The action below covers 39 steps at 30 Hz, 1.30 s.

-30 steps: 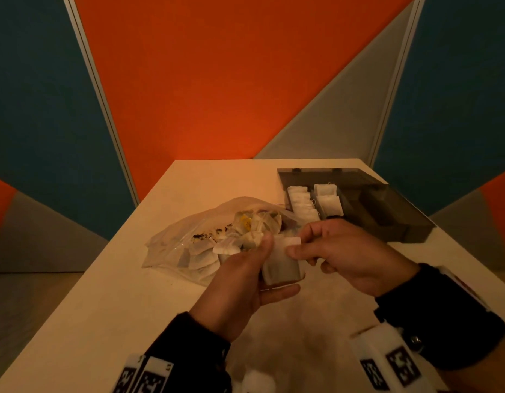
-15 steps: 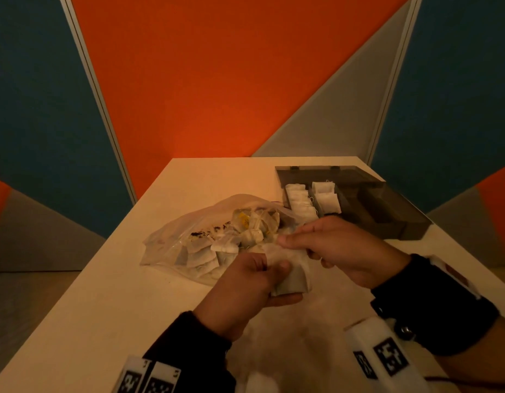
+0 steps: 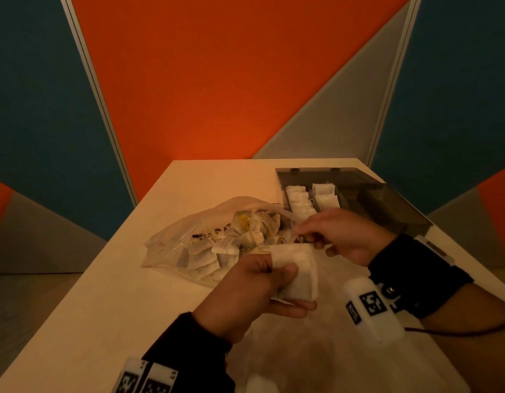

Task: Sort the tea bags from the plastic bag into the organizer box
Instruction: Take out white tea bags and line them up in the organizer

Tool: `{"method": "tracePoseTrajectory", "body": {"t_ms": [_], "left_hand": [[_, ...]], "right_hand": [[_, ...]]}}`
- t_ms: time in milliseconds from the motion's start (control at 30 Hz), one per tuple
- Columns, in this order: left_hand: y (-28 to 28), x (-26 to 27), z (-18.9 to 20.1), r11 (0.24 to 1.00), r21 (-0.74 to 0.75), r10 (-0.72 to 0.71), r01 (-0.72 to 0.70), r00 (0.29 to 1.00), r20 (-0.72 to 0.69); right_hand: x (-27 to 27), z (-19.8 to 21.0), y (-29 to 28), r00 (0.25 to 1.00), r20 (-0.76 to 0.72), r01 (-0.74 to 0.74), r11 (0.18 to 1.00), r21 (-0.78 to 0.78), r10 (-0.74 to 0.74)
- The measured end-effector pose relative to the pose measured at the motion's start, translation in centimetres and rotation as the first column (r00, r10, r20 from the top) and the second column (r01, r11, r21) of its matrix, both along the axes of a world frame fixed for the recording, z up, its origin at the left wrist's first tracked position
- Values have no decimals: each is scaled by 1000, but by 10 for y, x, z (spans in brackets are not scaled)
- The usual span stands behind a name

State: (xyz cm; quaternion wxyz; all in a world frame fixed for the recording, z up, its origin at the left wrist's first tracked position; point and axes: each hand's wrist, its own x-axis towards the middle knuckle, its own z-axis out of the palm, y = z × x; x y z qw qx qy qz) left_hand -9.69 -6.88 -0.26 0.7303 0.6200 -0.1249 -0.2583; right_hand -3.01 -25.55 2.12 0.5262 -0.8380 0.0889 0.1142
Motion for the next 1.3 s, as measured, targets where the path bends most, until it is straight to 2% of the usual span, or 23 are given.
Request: {"method": "tracePoseTrajectory", "body": {"t_ms": [100, 200, 267, 367, 433, 700, 900, 1033, 1167, 1300], "left_hand": [[1, 2, 0, 1000, -7, 13, -13, 1000, -9], [2, 4, -3, 999, -7, 36, -36, 999, 0], [1, 6, -4, 999, 10, 49, -49, 999, 13], [-1, 8, -3, 997, 47, 65, -67, 997, 51], [-2, 10, -2, 994, 71, 79, -85, 994, 82], [-6, 16, 0, 985, 100, 133, -138, 990, 56], [4, 22, -1, 967, 114, 231, -228, 973, -14], [8, 26, -2, 959, 107, 270, -263, 960, -66], [13, 31, -4, 952, 110, 296, -286, 951, -86], [17, 37, -3, 945, 116, 318, -306, 942, -110]], "right_hand": [[-6, -2, -1, 998, 41, -31, 992, -124, 37], [-18, 10, 0, 982, 171, -62, 995, -72, 74], [-29, 21, 0, 952, 214, -193, 973, -126, 217], [-39, 32, 0, 876, 166, -395, 872, -290, 452], [-40, 35, 0, 852, 141, -436, 832, -343, 505], [-27, 44, -3, 862, 189, -359, 828, -430, 471], [1, 90, -33, 894, 326, -148, 888, -435, 308], [34, 108, -57, 900, 363, -51, 886, -460, 240], [64, 99, -78, 925, 313, -24, 856, -517, 215], [91, 68, -96, 952, 210, -64, 814, -577, 223]]}}
